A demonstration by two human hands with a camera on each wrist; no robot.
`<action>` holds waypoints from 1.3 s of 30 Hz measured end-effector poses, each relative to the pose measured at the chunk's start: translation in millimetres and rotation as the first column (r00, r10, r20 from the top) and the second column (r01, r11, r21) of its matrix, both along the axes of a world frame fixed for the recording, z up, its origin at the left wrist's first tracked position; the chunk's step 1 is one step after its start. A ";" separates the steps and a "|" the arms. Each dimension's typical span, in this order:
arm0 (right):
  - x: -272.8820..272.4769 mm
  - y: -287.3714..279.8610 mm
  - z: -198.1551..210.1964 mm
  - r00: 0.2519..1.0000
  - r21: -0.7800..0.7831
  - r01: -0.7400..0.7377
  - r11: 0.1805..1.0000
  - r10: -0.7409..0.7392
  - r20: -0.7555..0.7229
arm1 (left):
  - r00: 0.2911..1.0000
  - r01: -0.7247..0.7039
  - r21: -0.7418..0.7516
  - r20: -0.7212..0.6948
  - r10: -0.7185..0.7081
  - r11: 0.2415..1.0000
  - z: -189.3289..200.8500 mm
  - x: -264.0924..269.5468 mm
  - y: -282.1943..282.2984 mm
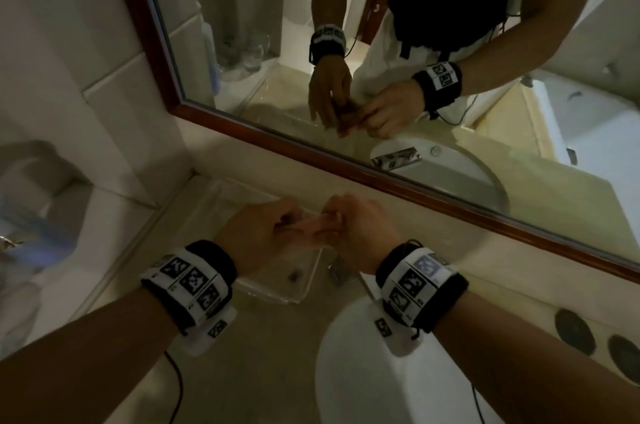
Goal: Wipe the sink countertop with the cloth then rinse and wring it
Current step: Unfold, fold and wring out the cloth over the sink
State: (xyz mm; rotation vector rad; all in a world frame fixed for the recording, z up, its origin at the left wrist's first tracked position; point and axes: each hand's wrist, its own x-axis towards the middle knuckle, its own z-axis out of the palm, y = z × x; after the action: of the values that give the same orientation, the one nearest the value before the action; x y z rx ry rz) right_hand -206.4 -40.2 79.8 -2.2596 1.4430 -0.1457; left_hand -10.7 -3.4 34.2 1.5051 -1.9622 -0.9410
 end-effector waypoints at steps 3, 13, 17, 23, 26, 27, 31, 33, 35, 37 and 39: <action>7.3 -13.4 -3.9 1.000 -0.025 0.006 1.000 -0.005 0.031 | 0.999 -0.047 -0.122 0.017 0.050 0.991 -7.2 8.7 -18.9; 26.2 -37.8 -34.8 0.982 0.048 0.028 0.998 -0.036 0.186 | 0.989 -0.055 0.086 -0.135 0.067 0.995 -22.4 28.0 -44.1; 23.7 -46.4 -37.6 0.974 0.232 0.048 0.972 -0.096 0.204 | 0.978 -0.091 0.081 -0.178 0.105 0.993 -35.3 37.6 -48.8; 31.8 -48.4 -31.1 0.987 0.031 0.073 0.997 -0.076 0.141 | 0.979 -0.148 -0.025 -0.143 0.142 0.989 -32.6 42.8 -57.0; 32.1 -36.1 -39.5 0.997 -0.013 0.055 0.998 -0.054 0.053 | 0.995 -0.053 -0.056 -0.084 0.048 0.997 -38.3 44.3 -51.7; 32.0 -28.8 -48.1 1.000 0.029 0.018 0.999 -0.018 -0.007 | 0.999 0.012 -0.026 -0.035 -0.013 1.000 -46.1 44.2 -48.7; 30.0 14.3 -89.8 0.928 0.175 -0.235 0.956 0.274 -0.251 | 0.900 0.221 0.258 0.318 -0.299 0.940 -81.5 40.0 -24.1; 26.4 26.4 -98.3 0.879 0.146 -0.309 0.940 0.340 -0.333 | 0.847 0.232 0.306 0.403 -0.347 0.923 -91.5 37.8 -16.8; 24.5 29.3 -99.9 0.898 0.127 -0.268 0.955 0.295 -0.326 | 0.841 0.179 0.289 0.451 -0.298 0.941 -91.2 35.8 -16.2; 28.0 27.6 -101.4 0.935 0.138 -0.155 0.978 0.191 -0.299 | 0.819 0.155 0.231 0.514 -0.256 0.960 -88.2 30.6 -15.8; 36.0 25.5 -104.9 0.941 0.142 -0.078 0.987 0.120 -0.317 | 0.794 0.150 0.189 0.562 -0.232 0.970 -87.5 26.1 -14.2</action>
State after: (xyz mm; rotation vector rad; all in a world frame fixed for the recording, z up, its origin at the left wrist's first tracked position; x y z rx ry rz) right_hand -170.4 -14.7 -25.2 -2.3207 1.4435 0.3592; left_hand 15.4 -17.6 -53.3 1.8606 -2.5692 -0.7536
